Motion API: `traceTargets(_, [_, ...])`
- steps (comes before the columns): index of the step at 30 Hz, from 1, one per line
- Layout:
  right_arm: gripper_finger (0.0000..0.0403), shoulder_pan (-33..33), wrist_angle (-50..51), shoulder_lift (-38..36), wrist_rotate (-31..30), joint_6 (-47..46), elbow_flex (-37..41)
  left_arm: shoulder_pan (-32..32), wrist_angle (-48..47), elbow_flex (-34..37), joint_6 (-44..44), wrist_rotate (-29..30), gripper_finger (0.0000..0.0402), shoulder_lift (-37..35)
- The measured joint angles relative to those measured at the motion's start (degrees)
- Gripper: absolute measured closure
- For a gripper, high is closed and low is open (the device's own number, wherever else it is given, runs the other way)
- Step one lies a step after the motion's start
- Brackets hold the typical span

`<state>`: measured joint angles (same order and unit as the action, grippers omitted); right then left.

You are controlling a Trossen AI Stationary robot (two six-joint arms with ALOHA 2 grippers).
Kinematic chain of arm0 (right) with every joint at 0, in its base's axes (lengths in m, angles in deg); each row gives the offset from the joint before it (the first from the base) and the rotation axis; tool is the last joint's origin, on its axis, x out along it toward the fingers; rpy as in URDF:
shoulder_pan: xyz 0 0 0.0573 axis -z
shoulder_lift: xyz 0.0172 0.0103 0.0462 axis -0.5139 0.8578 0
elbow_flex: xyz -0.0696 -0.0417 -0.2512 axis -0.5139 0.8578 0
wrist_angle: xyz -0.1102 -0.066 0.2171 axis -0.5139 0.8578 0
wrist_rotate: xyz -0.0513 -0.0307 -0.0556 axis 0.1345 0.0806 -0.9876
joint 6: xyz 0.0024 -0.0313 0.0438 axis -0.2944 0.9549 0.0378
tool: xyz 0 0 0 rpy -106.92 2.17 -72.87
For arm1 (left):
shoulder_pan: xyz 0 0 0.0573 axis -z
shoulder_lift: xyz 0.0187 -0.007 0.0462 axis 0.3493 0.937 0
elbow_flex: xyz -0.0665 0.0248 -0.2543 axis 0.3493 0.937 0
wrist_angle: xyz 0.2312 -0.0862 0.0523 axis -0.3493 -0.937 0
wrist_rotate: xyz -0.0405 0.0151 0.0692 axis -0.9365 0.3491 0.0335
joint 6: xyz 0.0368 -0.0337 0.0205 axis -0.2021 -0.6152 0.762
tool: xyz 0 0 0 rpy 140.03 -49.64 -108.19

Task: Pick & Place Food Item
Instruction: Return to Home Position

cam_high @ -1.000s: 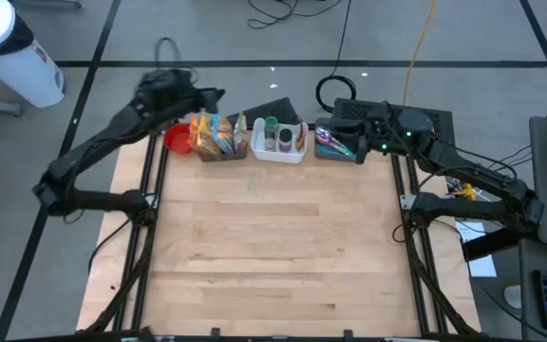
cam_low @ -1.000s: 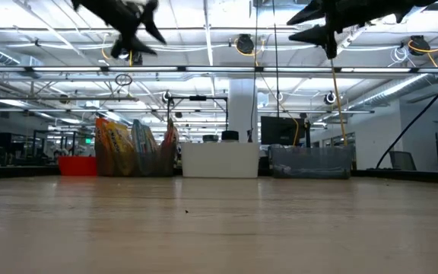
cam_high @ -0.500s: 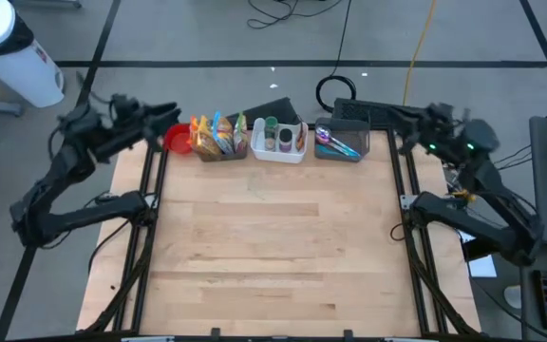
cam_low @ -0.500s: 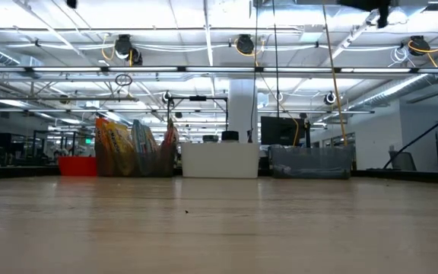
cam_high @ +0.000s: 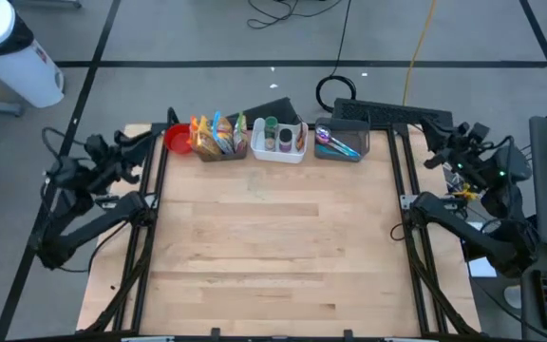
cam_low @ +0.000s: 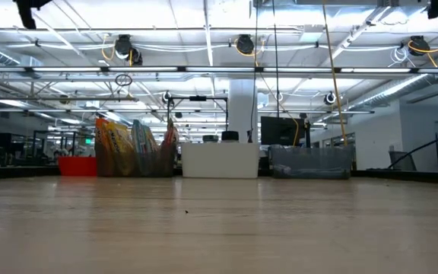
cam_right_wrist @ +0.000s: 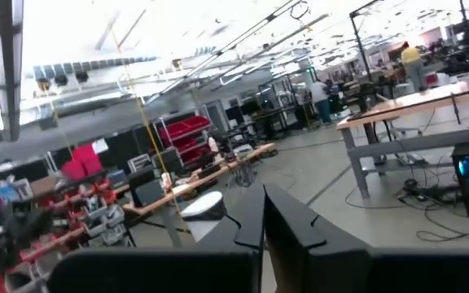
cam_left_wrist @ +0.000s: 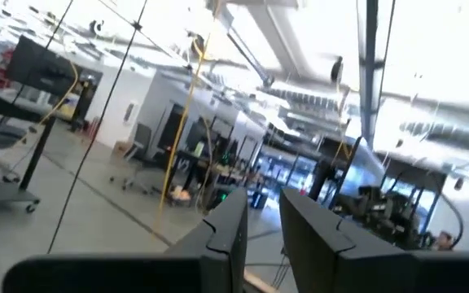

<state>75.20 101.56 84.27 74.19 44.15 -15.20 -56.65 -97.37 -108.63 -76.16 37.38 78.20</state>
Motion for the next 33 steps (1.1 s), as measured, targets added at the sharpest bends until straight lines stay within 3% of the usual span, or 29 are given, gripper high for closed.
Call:
traceTargets(6, [0.0401, 0.0, -3.9, -4.5, -4.1, -3.0, 7.6, 0.0, 1.3, 6.0, -2.4, -0.8, 0.0334, -3.4])
traceTargets(12, [0.0401, -0.1, -19.6, -6.3, -4.0, -7.1, 20.9, 0.0, 9.9, 12.3, -5.1, -3.3, 0.0352, -3.4])
traceTargets(19, [0.0402, -3.1, -30.0, -2.0, -4.6, -6.5, 29.0, 0.0, 23.5, 20.1, -8.9, -4.6, 0.0385, -3.4])
traceTargets(22, [0.0402, -6.1, -33.7, 0.9, -8.8, -5.3, 31.4, 0.0, 26.5, 22.6, -9.2, -4.5, 0.0397, -3.5])
traceTargets(27, [0.0402, -12.5, -42.8, 6.2, -16.3, -3.0, 35.6, 0.0, 27.6, 25.7, -9.9, -4.5, 0.0377, -3.4])
traceTargets(33, [0.0402, -16.7, -43.5, 8.8, -17.7, -1.4, 39.2, 0.0, 26.2, 26.0, -2.7, -4.6, 0.0361, -3.4])
